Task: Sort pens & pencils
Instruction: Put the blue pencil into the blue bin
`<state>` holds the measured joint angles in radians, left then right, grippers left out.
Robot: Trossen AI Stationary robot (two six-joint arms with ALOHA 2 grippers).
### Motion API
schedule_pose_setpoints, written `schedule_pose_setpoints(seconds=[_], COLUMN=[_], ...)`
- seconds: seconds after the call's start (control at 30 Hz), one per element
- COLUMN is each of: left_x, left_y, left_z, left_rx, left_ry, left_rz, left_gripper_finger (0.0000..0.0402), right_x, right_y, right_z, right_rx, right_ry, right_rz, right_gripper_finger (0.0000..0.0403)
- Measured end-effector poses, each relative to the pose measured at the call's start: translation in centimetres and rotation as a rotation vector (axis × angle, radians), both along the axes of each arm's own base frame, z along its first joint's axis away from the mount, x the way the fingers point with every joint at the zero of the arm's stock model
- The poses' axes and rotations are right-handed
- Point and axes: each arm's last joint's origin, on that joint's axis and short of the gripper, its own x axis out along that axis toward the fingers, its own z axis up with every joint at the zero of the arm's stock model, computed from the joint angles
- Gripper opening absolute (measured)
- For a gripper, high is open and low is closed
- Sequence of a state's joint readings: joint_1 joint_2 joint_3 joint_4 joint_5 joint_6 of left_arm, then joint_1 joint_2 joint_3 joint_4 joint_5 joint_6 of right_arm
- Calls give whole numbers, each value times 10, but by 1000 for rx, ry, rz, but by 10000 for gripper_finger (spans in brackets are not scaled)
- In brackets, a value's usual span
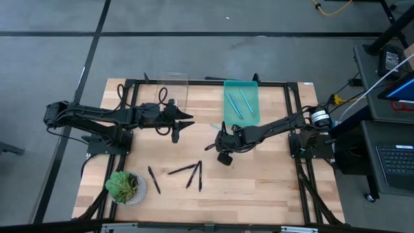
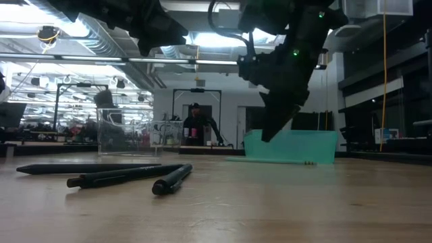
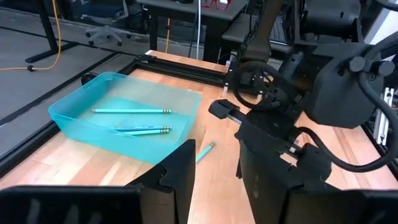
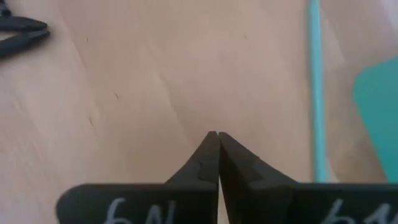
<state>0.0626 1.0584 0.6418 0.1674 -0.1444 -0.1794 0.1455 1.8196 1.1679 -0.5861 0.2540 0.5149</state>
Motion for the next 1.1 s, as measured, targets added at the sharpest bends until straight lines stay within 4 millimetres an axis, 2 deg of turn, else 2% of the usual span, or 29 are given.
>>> schedule_pose_setpoints(seconds=[0.1,0.23,0.37,0.47,0.6,0.73,0.8,0.97,1.1], left_x=[2,15,34,55,89,113,120,140,156], left_y=[-2,-10,-14,-14,-16,0,14,49,74], left_z=[-2,-20,-36,-44,-55,-58,-61,-76,-89], left_rx=[-23,-57,-67,-93,-64,-56,-69,-160,-175], left_ry=[7,78,66,114,295,479,554,584,609], left_rz=[-8,-111,-43,-20,-17,24,44,-83,-20], left_gripper_finger=[121,121,121,121,121,121,121,121,121], right_x=[-8,-29,-64,-96,-131,-150,-155,-162,-166], right_y=[0,10,19,27,38,46,48,52,52], right_z=[8,40,82,96,93,78,69,54,51], right_rx=[24,-3,-74,-58,27,83,89,75,38], right_ry=[31,11,-80,-177,-282,-360,-384,-406,-419], right_rz=[-6,-11,-79,-140,-194,-217,-203,-165,-163], right_gripper_finger=[3,5,3,3,4,5,5,5,6])
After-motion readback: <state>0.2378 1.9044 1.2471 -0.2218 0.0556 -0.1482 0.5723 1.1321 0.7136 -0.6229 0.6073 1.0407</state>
